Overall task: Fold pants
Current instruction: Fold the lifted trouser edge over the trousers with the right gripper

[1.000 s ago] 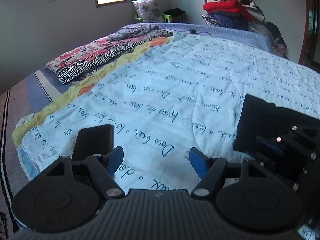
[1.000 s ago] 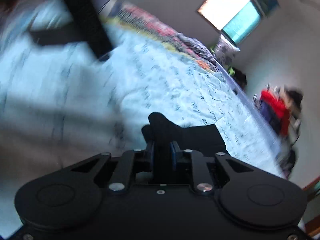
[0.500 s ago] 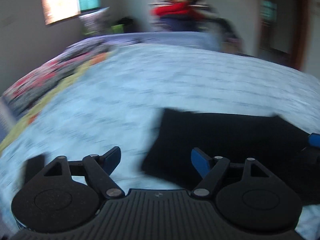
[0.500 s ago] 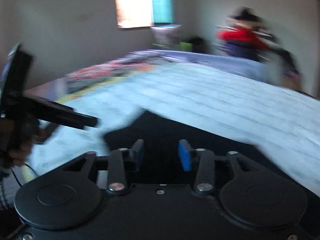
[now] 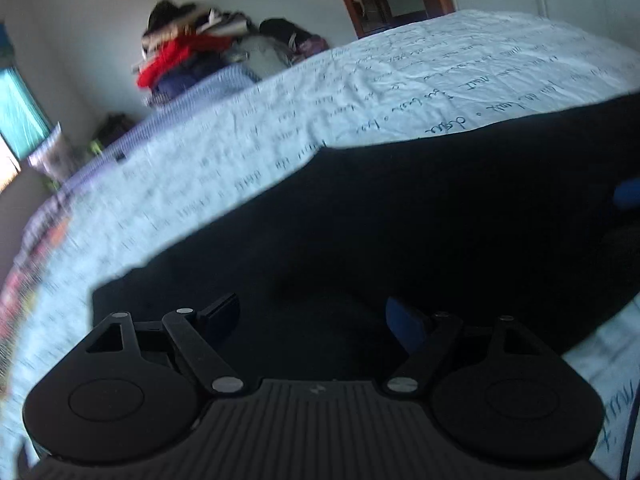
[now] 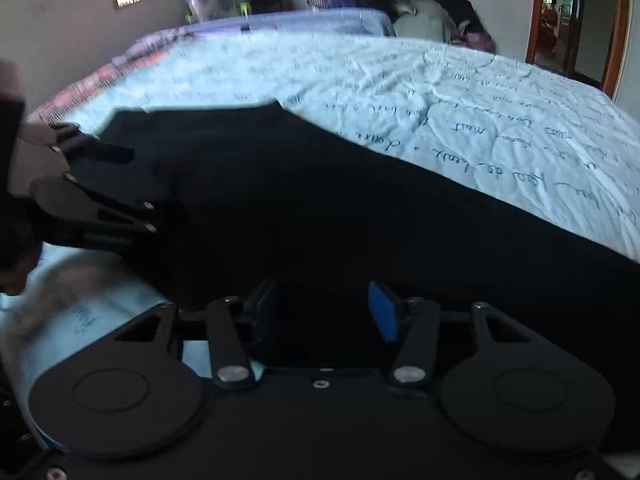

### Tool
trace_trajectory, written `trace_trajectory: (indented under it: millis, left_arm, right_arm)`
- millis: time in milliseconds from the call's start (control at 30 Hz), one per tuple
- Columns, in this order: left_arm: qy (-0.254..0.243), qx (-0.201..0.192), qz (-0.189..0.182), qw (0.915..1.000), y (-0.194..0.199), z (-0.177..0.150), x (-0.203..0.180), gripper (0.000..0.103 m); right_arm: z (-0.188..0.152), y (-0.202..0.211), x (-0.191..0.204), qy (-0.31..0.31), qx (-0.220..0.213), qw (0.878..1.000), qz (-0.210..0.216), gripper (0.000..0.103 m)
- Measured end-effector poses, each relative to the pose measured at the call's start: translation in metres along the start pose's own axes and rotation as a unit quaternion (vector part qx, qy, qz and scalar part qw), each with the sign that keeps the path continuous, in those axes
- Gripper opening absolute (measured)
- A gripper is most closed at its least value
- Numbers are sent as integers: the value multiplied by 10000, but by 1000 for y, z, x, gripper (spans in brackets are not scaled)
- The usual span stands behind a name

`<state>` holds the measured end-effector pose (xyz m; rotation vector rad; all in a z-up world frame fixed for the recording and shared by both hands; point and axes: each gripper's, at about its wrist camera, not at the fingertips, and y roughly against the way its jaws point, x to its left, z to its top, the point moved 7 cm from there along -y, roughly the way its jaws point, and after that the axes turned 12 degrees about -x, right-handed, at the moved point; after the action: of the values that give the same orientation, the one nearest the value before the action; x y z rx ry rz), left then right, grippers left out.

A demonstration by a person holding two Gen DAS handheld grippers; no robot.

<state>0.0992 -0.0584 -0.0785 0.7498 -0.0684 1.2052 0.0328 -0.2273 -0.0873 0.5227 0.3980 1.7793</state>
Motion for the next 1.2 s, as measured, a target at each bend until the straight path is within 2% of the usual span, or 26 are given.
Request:
trace_trajectory:
  millis: [67, 133, 200, 267, 333, 433, 500, 633, 700, 767, 800, 900, 967, 1000, 1033, 1133, 1200]
  left_arm:
    - [11, -172, 53, 9998, 4, 15, 0, 85]
    - [148, -327, 3, 9994, 4, 31, -6, 91]
    - [249, -390, -179, 9988, -4, 40, -17, 97]
    - [105, -118, -259, 9995, -17, 35, -34, 91]
    - [4, 57, -385, 9992, -22, 39, -48, 86]
    - [336, -109, -756, 9965, -33, 64, -53, 93]
    - [505, -41, -723, 9961, -54, 77, -55, 94]
    - [516, 392, -650, 9958, -100, 81, -68, 91]
    - [509, 338, -501, 9969, -111, 83, -73, 92]
    - [513, 287, -292, 9978, -108, 88, -73, 88]
    - [534, 204, -326, 9978, -101, 90, -74, 89]
    - [483, -40, -518, 9975, -80, 93, -80, 90]
    - [423, -154, -650, 9969, -69, 96, -90, 90]
    - [398, -174, -722, 9964, -65, 98, -96, 90]
    - [382, -201, -800, 9959, -61, 100, -102, 90]
    - [239, -275, -1146, 9927, -52, 104, -125, 90]
    - [81, -279, -1342, 9905, -54, 105, -143, 91]
  right_arm:
    - [10, 22, -16, -432, -415, 9982, 75, 54]
    - [16, 28, -36, -688, -636, 9955, -172, 57]
    - [7, 23, -54, -566, -363, 9956, -654, 59]
    - [-9, 18, -61, -245, -5, 9957, -894, 59]
    - [-13, 30, -63, -224, -105, 9953, -932, 59]
    - [-4, 51, -81, -518, -488, 9913, -1103, 59]
    - [-1, 50, -103, -661, -574, 9866, -1379, 59]
    - [-6, 40, -146, -731, -387, 9806, -1775, 59]
    - [-10, 32, -168, -727, -359, 9776, -1943, 59]
    - [-6, 36, -180, -945, -448, 9751, -1958, 59]
    - [-3, 44, -181, -1008, -517, 9737, -1978, 60]
    - [7, 53, -175, -656, -607, 9777, -1903, 61]
    - [11, 49, -173, -520, -591, 9827, -1678, 57]
    - [13, 42, -172, -434, -554, 9859, -1521, 52]
    - [16, 35, -169, -263, -478, 9887, -1397, 48]
    - [16, 14, -150, 451, 15, 9939, -1005, 47]
    - [11, 2, -143, 839, 262, 9911, -1000, 50]
